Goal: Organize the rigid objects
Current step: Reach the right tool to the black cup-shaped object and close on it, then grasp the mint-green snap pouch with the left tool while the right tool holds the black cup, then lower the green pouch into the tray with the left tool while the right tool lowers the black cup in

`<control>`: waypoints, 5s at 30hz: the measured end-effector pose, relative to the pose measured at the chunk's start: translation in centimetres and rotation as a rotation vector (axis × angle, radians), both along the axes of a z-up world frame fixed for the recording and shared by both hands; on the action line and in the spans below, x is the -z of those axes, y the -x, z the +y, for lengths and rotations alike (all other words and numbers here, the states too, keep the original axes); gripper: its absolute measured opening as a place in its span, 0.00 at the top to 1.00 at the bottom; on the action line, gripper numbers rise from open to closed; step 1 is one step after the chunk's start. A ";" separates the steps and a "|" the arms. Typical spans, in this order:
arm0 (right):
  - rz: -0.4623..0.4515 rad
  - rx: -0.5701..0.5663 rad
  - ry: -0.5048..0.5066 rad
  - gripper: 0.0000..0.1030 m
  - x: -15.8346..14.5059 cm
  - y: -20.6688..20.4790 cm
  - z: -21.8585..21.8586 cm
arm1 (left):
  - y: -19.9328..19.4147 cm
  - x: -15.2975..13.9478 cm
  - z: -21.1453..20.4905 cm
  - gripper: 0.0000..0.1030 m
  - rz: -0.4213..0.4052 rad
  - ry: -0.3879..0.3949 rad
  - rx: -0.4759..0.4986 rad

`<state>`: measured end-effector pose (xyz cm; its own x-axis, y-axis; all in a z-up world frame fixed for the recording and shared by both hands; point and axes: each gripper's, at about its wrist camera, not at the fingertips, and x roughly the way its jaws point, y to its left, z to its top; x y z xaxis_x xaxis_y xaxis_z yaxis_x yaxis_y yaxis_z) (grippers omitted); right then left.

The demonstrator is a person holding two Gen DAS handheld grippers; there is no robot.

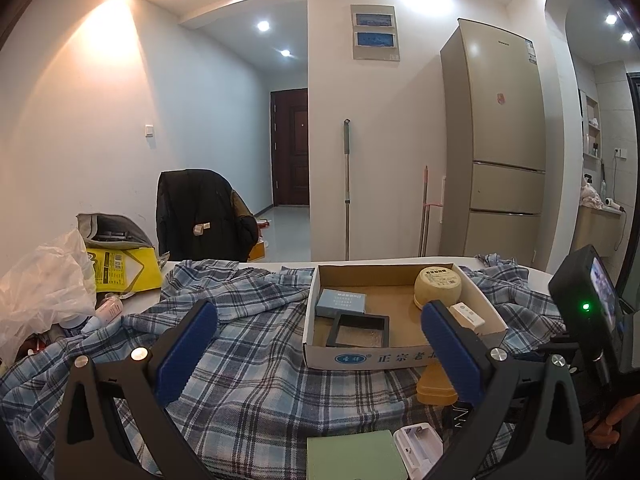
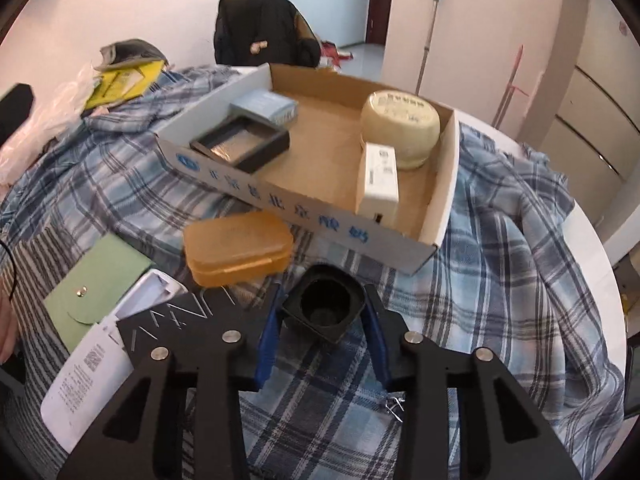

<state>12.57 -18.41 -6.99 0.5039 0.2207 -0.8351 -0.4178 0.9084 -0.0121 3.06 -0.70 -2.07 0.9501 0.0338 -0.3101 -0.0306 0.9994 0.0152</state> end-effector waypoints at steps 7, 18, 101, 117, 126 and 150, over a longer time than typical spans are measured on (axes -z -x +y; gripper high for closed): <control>0.084 0.057 0.019 0.55 0.4 -0.1 -1.2 | 0.1 0.0 0.0 0.00 -0.003 0.000 0.002; 0.024 0.015 -0.062 0.63 -0.2 0.4 -1.0 | -0.2 -0.1 -0.1 0.00 0.009 -0.001 0.012; -0.197 0.132 -0.047 0.71 -6.2 3.3 -3.5 | -5.4 -3.3 -0.9 0.28 0.523 0.029 0.157; -0.273 0.325 -0.126 0.71 -16.4 -5.9 -1.3 | -16.0 -5.2 -3.5 0.28 0.380 0.059 0.110; -0.220 0.336 -0.042 0.71 -11.4 -7.7 -0.5 | -20.2 4.0 -3.0 0.28 0.560 0.079 0.134; -0.098 0.298 -0.213 0.71 -7.6 -9.5 -1.5 | -20.5 5.5 -2.1 0.24 0.549 0.127 0.177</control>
